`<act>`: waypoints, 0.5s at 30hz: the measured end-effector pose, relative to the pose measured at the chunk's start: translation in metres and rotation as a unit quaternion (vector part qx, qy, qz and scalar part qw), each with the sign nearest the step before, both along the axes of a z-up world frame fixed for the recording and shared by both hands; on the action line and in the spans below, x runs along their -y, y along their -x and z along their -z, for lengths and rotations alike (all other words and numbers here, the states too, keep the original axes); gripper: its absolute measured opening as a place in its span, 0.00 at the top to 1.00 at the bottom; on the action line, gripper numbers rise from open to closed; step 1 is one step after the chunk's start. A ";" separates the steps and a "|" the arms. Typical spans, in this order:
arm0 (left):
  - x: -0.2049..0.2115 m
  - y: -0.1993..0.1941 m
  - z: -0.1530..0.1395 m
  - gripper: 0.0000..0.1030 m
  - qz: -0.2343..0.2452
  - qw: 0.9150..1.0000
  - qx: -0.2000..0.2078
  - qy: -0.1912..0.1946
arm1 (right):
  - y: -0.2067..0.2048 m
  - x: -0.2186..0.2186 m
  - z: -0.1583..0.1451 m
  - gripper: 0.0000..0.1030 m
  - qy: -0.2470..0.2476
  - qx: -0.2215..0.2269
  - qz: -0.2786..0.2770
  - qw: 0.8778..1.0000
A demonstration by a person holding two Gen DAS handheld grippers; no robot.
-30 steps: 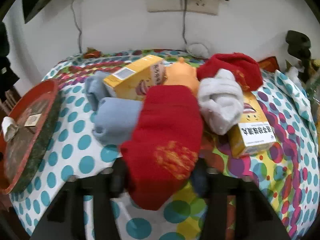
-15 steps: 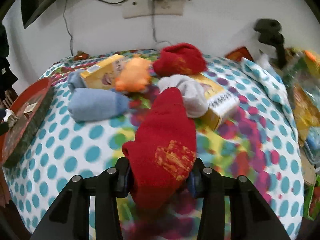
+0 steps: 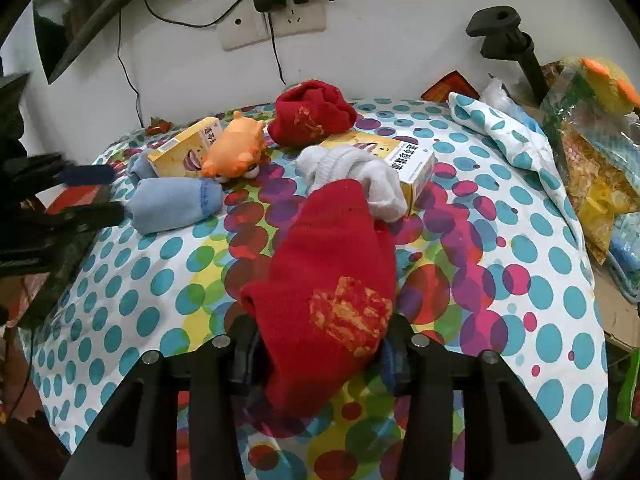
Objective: Organize objects
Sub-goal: 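Grasp the light blue sock with the left gripper while the right gripper holds the red sock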
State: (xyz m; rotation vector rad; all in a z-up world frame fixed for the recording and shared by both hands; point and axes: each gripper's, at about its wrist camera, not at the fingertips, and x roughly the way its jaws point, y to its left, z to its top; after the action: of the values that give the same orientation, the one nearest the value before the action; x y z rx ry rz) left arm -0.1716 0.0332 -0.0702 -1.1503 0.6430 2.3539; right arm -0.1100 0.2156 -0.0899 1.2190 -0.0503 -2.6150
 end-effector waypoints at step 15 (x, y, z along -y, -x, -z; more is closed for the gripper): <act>0.007 0.041 0.042 0.45 -0.032 0.998 0.043 -0.022 | -0.001 0.006 0.002 0.54 -0.017 -0.001 -0.003 1.000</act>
State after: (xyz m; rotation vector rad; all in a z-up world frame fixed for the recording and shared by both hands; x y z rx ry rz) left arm -0.2128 0.0261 -0.1126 -1.2626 0.5306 2.3455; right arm -0.1091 0.2099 -0.0914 1.2263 -0.0008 -2.6218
